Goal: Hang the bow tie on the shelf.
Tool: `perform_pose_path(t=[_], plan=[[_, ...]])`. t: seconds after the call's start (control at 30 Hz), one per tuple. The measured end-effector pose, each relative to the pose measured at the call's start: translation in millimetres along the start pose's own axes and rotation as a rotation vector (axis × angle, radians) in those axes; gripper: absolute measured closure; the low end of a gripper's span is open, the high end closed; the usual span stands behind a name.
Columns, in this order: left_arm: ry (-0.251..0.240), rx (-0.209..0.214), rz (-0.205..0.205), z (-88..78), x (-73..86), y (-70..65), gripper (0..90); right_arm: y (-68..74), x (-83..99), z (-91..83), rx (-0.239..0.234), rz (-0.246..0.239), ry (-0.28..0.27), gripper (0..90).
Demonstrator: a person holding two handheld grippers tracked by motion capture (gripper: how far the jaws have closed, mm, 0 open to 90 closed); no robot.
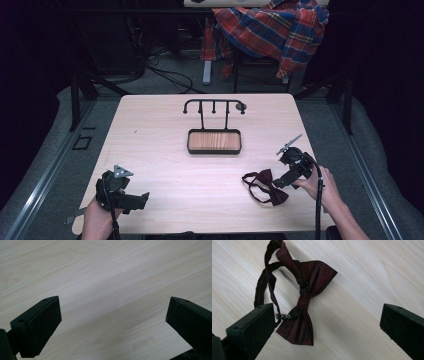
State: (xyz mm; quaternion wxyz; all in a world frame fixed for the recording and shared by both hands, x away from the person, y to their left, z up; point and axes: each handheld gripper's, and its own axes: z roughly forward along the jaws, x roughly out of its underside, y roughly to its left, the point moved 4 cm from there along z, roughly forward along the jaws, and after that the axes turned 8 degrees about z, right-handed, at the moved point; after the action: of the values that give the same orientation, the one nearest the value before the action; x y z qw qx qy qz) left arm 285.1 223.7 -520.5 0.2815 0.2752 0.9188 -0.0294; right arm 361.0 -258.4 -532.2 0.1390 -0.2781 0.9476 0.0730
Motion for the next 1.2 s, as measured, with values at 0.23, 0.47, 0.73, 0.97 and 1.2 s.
perform_pose_path(t=[0.23, 0.47, 0.73, 0.97, 1.2], plan=[[-0.003, -0.001, 0.002, -0.1, -0.2, -0.2, 0.1, 1.4, -1.6, 4.0, -0.013, 0.015, 0.010, 0.1], [0.000, 0.000, 0.001, 0.0, 0.2, 0.1, 0.1, 5.7, -4.2, 7.4, -0.023, 0.007, 0.013, 0.7], [0.000, -0.004, 0.003, 0.1, -0.2, -0.4, 0.1, 13.2, -6.3, 16.6, -0.030, 0.037, -0.024, 4.6], [0.004, -0.006, 0.007, 0.3, -0.1, -0.7, 0.1, 17.3, -8.8, 23.7, -0.051, 0.036, -0.011, 14.4], [0.005, -0.007, 0.010, 0.3, -0.2, -0.9, 0.1, 16.8, -10.3, 26.1, -0.038, -0.002, 0.043, 29.4]])
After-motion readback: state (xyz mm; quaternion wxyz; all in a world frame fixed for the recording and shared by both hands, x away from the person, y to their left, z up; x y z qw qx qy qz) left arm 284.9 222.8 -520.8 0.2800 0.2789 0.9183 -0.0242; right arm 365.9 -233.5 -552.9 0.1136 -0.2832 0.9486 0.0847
